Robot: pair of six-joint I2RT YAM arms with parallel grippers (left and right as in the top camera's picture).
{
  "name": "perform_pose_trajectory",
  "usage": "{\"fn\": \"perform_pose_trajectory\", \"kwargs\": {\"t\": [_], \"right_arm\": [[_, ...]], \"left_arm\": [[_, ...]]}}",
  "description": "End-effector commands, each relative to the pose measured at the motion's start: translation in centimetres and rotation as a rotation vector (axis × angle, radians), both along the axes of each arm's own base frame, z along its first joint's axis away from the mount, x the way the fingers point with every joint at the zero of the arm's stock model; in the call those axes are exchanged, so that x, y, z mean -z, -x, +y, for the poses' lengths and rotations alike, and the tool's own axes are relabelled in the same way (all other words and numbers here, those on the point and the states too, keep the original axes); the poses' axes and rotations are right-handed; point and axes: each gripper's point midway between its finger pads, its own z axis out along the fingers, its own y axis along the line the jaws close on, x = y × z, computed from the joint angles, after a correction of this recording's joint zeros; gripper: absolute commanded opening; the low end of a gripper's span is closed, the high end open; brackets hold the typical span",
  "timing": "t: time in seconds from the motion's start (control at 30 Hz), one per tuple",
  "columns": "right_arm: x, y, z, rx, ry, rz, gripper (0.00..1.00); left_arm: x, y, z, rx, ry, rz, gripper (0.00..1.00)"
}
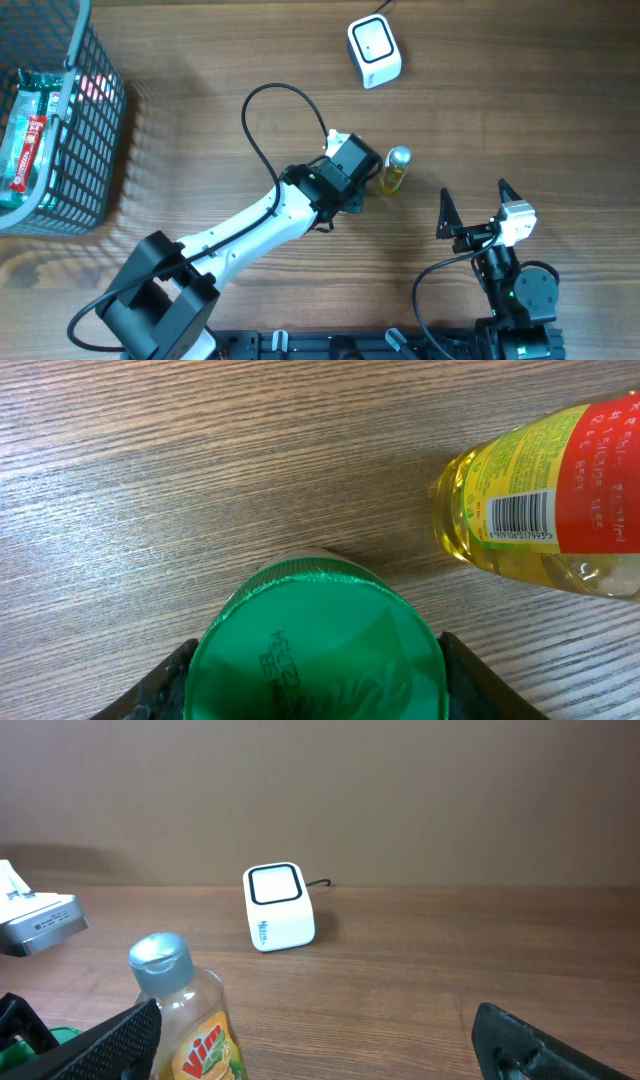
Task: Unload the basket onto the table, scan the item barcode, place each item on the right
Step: 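Hold the jar near the scanner beside the soap bottle, then place the jar on the table left of the bottle and release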
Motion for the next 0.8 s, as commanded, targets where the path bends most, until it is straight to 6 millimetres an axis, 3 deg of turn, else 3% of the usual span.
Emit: {"fn": "perform_pose_trajectory", "kwargs": {"t": [0.0, 0.07, 0.17, 0.4, 0.43, 0.5, 0.53, 0.63, 0.77], "right_arm": [[-0.1, 0.0, -0.3, 0.014, -0.011, -0.003, 1.0], [-0.1, 0.0, -0.3, 0.014, -0.011, -0.003, 1.0], [-0.1, 0.0, -0.3, 0.014, -0.012, -0.003, 1.0], [-0.1, 0.0, -0.3, 0.014, -0.011, -0.003, 1.0], [-0.1, 0.0, -0.3, 0.014, -0.011, -0.003, 1.0], [-0.1, 0.0, -0.3, 0.014, -0.011, -0.003, 1.0], [-0.1, 0.0, -0.3, 0.014, -0.011, -0.003, 1.0], [-0.1, 0.0, -0.3, 0.014, -0.012, -0.003, 1.0], [-0.1, 0.0, -0.3, 0.014, -0.011, -0.003, 1.0]], "left_arm": [[-0.5, -0.1, -0.4, -0.014, 0.034, 0.002, 0.49], [-0.5, -0.1, -0.4, -0.052, 0.05, 0.011, 0.42], [-0.6, -0.2, -0.6, -0.068, 0.066, 0.008, 0.41], [-0.9, -0.6, -0.9, -0.083, 0.089, -0.003, 0.5], [-0.9, -0.6, -0.9, -0.083, 0.089, -0.004, 0.55], [-0.9, -0.6, -0.9, -0.081, 0.088, -0.004, 0.78], [-0.9, -0.6, -0.9, -0.076, 0.085, -0.006, 0.85], [-1.8, -1.3, -0.6, -0.068, 0.088, -0.032, 0.86], [-6.0, -4.0, 1.2, -0.101, 0.132, -0.119, 0.87]]}}
